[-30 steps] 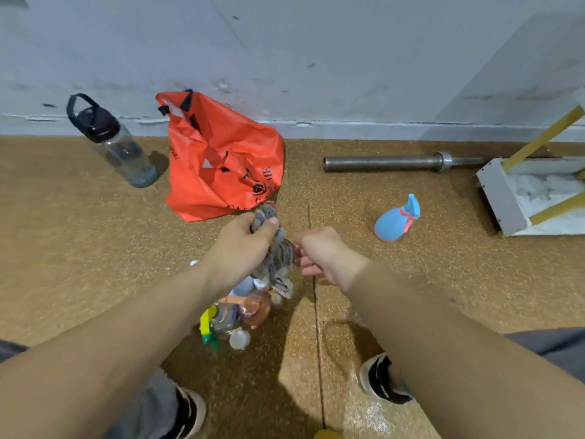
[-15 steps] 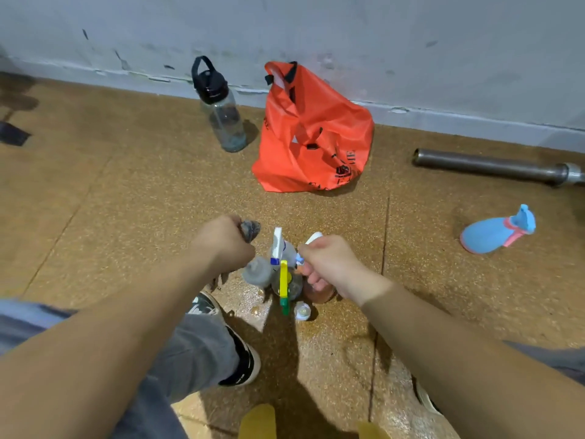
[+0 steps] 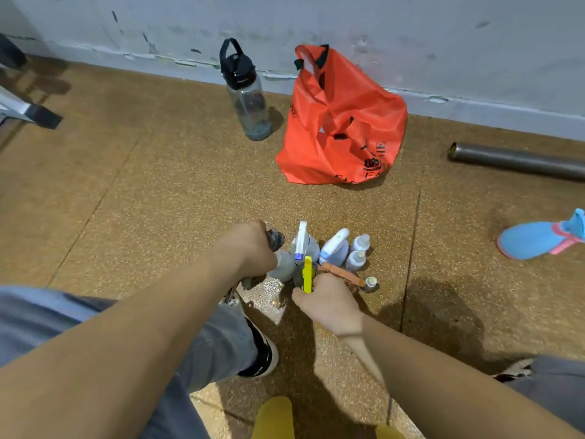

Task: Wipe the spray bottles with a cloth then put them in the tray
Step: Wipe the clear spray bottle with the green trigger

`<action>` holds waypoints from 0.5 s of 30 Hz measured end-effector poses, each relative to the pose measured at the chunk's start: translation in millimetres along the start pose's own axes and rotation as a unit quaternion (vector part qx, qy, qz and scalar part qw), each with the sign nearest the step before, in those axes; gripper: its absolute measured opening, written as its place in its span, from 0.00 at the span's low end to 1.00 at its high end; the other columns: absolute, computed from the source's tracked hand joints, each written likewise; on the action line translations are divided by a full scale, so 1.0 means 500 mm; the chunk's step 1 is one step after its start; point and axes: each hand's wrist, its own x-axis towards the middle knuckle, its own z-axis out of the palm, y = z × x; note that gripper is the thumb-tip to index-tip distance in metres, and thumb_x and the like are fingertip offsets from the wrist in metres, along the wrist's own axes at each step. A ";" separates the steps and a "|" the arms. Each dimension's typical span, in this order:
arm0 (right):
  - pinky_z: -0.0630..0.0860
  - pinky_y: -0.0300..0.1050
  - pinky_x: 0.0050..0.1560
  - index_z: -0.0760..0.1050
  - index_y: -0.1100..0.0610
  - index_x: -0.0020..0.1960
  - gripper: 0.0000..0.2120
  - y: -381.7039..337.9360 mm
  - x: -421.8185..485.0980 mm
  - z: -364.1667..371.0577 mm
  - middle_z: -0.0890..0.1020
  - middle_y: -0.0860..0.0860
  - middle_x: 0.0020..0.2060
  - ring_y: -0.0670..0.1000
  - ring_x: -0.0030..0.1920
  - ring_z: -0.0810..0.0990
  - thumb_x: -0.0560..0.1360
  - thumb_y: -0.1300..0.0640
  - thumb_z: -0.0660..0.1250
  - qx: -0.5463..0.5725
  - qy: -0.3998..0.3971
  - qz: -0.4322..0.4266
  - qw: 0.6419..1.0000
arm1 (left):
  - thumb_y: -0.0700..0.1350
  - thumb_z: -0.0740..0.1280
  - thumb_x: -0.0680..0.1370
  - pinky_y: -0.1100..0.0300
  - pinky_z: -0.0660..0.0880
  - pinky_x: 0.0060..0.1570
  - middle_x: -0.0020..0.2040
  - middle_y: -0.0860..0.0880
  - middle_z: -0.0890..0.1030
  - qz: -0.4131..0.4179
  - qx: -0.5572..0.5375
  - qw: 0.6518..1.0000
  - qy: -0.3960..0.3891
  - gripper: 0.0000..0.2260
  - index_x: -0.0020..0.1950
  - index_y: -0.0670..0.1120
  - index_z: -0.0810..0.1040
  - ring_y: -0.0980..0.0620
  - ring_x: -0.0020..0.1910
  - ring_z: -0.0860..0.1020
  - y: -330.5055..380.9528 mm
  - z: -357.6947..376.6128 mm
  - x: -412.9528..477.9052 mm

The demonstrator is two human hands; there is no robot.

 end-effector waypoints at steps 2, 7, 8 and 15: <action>0.64 0.48 0.33 0.64 0.51 0.30 0.20 0.006 -0.001 0.000 0.67 0.47 0.24 0.54 0.29 0.67 0.76 0.47 0.68 0.013 -0.006 0.004 1.000 | 0.48 0.72 0.76 0.57 0.76 0.37 0.45 0.47 0.78 0.009 -0.002 1.000 0.002 0.12 0.55 0.45 0.74 0.48 0.41 0.78 -0.001 0.001 -0.004; 0.70 0.49 0.35 0.69 0.54 0.32 0.16 0.014 -0.024 -0.036 0.72 0.54 0.27 0.55 0.30 0.70 0.77 0.52 0.65 0.031 0.007 0.007 0.999 | 0.43 0.70 0.74 0.59 0.72 0.28 0.43 0.46 0.79 0.022 -0.033 0.999 -0.003 0.07 0.48 0.47 0.73 0.50 0.37 0.78 0.010 -0.019 -0.023; 0.72 0.50 0.35 0.70 0.55 0.33 0.15 0.008 -0.033 -0.044 0.74 0.56 0.29 0.55 0.31 0.72 0.77 0.52 0.65 0.028 0.001 0.008 1.000 | 0.41 0.69 0.73 0.59 0.72 0.27 0.42 0.46 0.79 0.024 -0.043 0.999 -0.002 0.07 0.49 0.46 0.74 0.49 0.37 0.79 0.015 -0.026 -0.030; 0.81 0.47 0.33 0.78 0.63 0.41 0.16 -0.080 -0.132 -0.108 0.85 0.65 0.37 0.56 0.29 0.82 0.78 0.51 0.64 0.007 -0.046 -0.003 0.999 | 0.38 0.66 0.73 0.49 0.83 0.27 0.41 0.42 0.82 0.072 -0.093 0.993 -0.007 0.09 0.52 0.44 0.76 0.42 0.31 0.83 0.062 -0.074 -0.103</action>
